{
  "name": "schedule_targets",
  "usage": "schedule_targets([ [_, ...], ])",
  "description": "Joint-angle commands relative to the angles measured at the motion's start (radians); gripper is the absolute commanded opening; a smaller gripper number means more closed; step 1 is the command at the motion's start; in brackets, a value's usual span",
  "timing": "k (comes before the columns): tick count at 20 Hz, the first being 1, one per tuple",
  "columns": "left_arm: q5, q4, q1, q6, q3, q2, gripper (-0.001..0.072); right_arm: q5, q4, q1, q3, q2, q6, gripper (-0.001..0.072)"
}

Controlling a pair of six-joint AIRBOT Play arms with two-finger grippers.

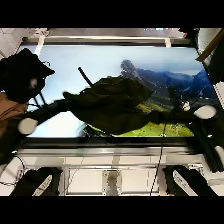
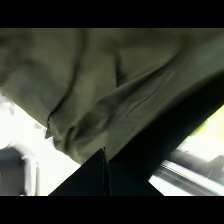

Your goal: Fold the clothes and pants, and hang the long-sleeved shirts on hangers.

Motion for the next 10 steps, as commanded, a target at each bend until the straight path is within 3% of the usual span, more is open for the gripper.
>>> schedule_targets([
  [1,-0.336,0.271,0.005,0.053,0.286,0.146,0.0017,0.146,0.005,0.002,0.349,0.076,0.045,0.0002],
  [6,-0.598,0.270,0.003,0.154,0.741,0.106,0.0016,0.115,0.004,0.002,0.858,0.063,0.108,0.0000],
  [10,-0.795,0.217,0.002,0.210,0.934,-0.060,0.0016,0.118,-0.020,0.002,1.070,-0.037,0.135,0.0000],
])
